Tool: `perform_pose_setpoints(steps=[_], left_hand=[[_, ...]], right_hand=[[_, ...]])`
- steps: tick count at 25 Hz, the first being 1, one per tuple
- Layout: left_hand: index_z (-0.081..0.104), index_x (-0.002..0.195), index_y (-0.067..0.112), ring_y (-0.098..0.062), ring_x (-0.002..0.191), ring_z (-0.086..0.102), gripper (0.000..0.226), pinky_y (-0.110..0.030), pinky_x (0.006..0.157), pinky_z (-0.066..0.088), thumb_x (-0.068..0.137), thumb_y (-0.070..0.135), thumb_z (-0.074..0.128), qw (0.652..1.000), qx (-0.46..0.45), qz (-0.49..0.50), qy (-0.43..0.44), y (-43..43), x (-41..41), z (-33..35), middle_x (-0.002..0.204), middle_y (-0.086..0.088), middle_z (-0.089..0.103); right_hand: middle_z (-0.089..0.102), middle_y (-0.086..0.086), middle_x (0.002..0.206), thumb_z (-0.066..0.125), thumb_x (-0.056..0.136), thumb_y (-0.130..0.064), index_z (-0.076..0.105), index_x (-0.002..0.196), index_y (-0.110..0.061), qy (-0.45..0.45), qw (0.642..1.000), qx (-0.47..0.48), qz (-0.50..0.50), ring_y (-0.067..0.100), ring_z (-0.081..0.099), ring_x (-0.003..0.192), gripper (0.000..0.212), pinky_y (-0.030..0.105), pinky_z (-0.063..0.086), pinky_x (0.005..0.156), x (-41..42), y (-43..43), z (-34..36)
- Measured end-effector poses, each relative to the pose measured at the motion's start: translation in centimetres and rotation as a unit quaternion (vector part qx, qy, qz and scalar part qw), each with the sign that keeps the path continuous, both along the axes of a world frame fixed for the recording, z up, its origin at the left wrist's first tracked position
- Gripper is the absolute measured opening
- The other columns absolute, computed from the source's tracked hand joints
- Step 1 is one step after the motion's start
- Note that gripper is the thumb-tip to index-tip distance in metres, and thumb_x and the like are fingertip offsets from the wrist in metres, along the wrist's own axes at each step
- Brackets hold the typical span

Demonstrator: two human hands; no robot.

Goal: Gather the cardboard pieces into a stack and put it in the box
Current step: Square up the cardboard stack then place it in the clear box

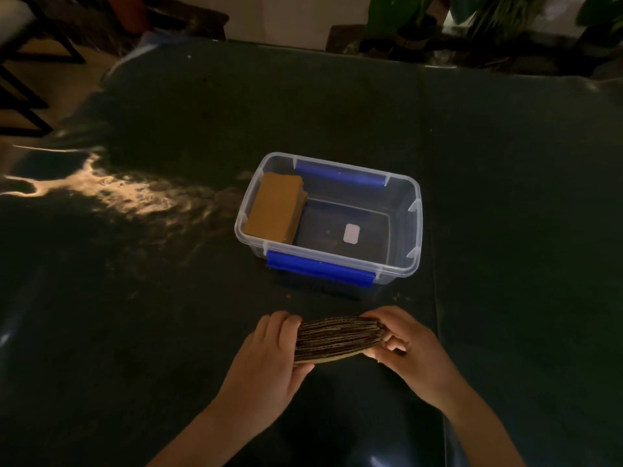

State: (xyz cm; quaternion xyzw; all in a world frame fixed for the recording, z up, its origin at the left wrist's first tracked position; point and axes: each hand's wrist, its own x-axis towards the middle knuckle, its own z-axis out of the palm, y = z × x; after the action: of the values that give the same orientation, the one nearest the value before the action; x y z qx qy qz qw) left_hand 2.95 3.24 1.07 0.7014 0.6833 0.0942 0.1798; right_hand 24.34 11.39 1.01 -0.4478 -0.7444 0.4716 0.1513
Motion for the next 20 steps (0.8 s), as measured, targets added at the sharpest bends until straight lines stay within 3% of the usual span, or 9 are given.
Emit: perform_pose_setpoints(steps=[4,9,12,16,18,20], left_hand=[[0.039,0.128,0.013,-0.022,0.112,0.051,0.088,-0.036,0.094,0.037,0.065,0.074,0.033,0.989,0.019,-0.062,0.130,1.5,0.1,2.2,0.125,-0.008,0.053],[-0.006,0.139,0.022,-0.023,0.115,0.040,0.077,-0.039,0.099,0.031,0.086,0.048,0.042,0.980,-0.005,-0.171,0.100,2.9,2.2,1.8,0.132,-0.008,0.039],[0.003,0.137,0.023,-0.021,0.115,0.040,0.070,-0.037,0.096,0.034,0.087,0.039,0.049,0.983,-0.008,-0.163,0.089,3.4,2.2,1.6,0.132,-0.006,0.039],[0.010,0.137,0.028,-0.004,0.112,0.041,0.066,-0.020,0.091,0.033,0.086,0.046,0.046,0.991,-0.014,-0.127,-0.034,3.9,2.5,4.2,0.133,0.007,0.039],[0.014,0.132,0.039,0.010,0.097,0.042,0.061,-0.011,0.081,0.033,0.082,0.053,0.046,0.988,-0.013,-0.090,-0.129,4.9,2.8,6.9,0.121,0.022,0.042],[0.017,0.122,0.049,0.013,0.089,0.045,0.054,-0.009,0.070,0.035,0.078,0.055,0.048,0.970,-0.021,-0.050,-0.237,6.9,3.2,9.7,0.106,0.029,0.039]], right_hand=[[0.059,-0.021,0.103,0.070,0.077,-0.014,0.051,0.098,-0.057,-0.026,0.999,0.006,0.017,0.000,0.062,0.093,0.052,0.029,0.057,0.081,0.2,0.5,0.1],[0.058,-0.018,0.104,0.069,0.078,-0.015,0.046,0.100,-0.057,-0.034,0.999,0.020,0.032,0.000,0.061,0.095,0.053,0.026,0.056,0.081,0.0,0.6,0.1],[0.056,-0.017,0.107,0.068,0.079,-0.016,0.048,0.108,-0.047,-0.047,0.998,0.017,0.032,-0.002,0.059,0.094,0.046,0.025,0.054,0.083,-0.1,0.7,0.4],[0.053,-0.020,0.104,0.065,0.081,-0.023,0.039,0.110,-0.057,-0.052,0.998,0.021,0.017,-0.009,0.051,0.096,0.052,0.014,0.047,0.078,1.3,1.1,4.5],[0.048,-0.027,0.109,0.064,0.079,-0.034,0.034,0.120,-0.060,-0.019,0.999,0.038,0.000,-0.014,0.045,0.104,0.057,0.004,0.041,0.081,2.4,2.1,8.2],[0.044,-0.034,0.113,0.060,0.077,-0.045,0.033,0.127,-0.056,-0.004,0.997,0.071,-0.006,-0.013,0.042,0.110,0.058,-0.002,0.035,0.085,2.8,3.8,12.1]])
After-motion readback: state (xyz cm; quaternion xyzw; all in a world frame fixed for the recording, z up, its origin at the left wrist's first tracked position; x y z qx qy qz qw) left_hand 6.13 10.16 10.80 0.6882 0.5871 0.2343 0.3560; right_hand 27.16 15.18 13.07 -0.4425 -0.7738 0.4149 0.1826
